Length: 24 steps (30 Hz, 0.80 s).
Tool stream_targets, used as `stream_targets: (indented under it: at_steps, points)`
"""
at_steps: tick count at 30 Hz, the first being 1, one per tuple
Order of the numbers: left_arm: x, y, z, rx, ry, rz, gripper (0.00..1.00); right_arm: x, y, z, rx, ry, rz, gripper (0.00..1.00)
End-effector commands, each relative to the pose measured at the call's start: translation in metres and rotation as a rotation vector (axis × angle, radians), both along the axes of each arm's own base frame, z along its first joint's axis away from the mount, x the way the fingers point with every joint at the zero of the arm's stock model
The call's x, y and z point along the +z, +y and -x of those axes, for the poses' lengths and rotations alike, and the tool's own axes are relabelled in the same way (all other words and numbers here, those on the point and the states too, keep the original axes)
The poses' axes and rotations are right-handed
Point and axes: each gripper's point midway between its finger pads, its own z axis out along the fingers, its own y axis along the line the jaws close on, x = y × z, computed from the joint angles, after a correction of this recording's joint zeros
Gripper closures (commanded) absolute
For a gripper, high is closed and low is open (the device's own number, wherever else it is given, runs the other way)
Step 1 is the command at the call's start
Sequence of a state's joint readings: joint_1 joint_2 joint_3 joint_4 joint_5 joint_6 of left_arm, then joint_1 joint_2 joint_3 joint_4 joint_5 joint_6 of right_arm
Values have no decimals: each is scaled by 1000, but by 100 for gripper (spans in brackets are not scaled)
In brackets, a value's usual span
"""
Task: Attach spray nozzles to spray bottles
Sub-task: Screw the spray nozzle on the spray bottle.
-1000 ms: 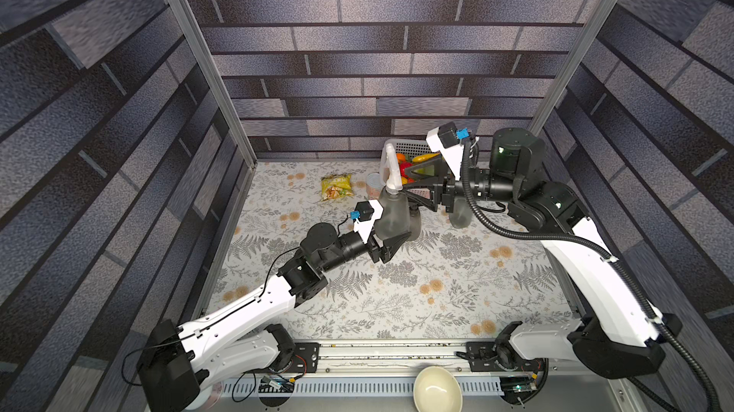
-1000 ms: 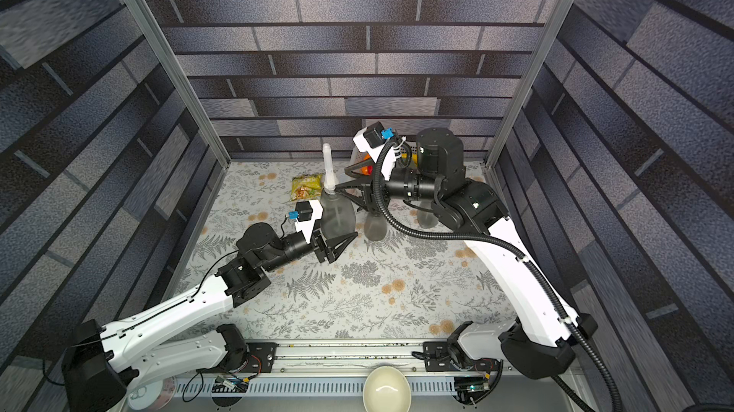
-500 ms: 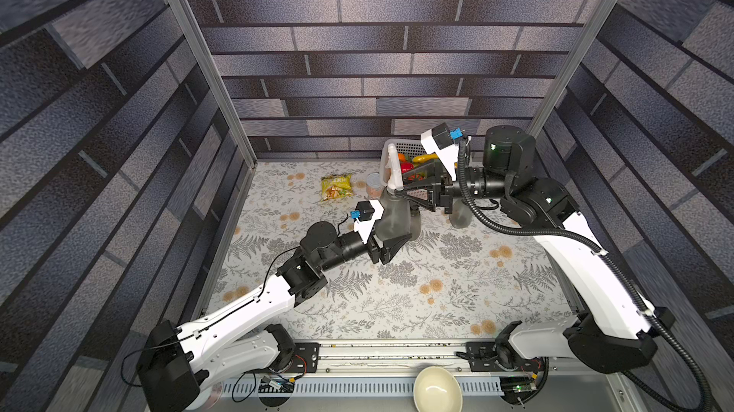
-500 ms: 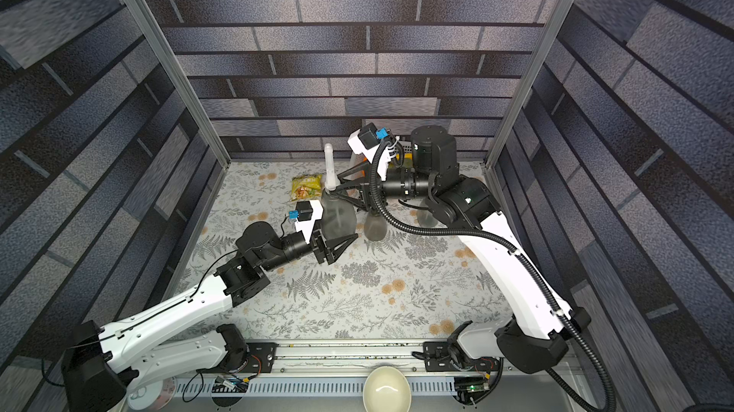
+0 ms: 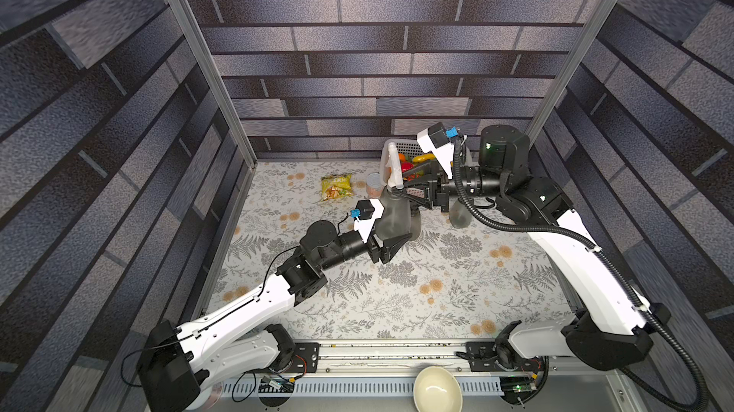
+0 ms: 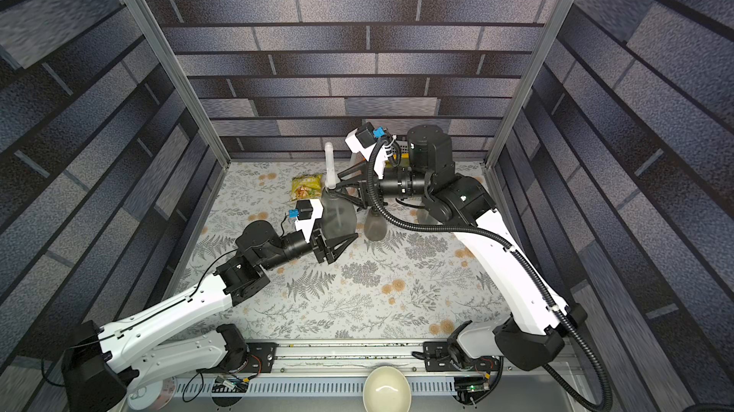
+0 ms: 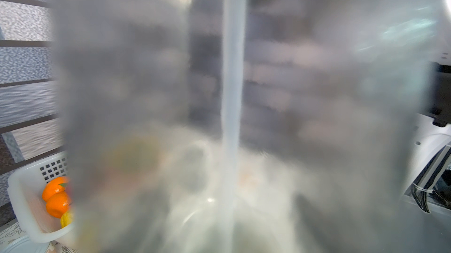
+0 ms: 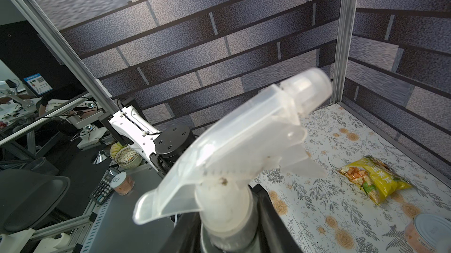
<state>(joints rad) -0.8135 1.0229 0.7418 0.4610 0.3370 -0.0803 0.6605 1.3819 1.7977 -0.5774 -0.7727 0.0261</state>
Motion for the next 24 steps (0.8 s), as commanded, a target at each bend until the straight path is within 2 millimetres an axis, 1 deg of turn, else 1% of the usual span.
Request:
stream_targets:
  at_steps: [1,3,7,11,16,21,24]
  points:
    - [23,1,1,-11,-33,40,36,-8,4,-1,15,20,9,67]
    - [22,0,0,-10,-32,38,36,-11,5,-1,9,22,18,70]
    - [22,-1,-2,-3,-30,32,36,-20,5,-3,-25,18,45,73]
    - [19,-1,-7,13,-25,21,36,-34,3,-10,-126,-9,87,77]
    - [17,0,-12,43,-19,12,36,-46,2,-18,-253,-43,104,82]
    - [20,4,-18,83,-29,14,36,-55,4,-29,-384,-69,116,85]
    - [22,6,-21,106,-39,13,36,-64,8,-35,-455,-78,127,86]
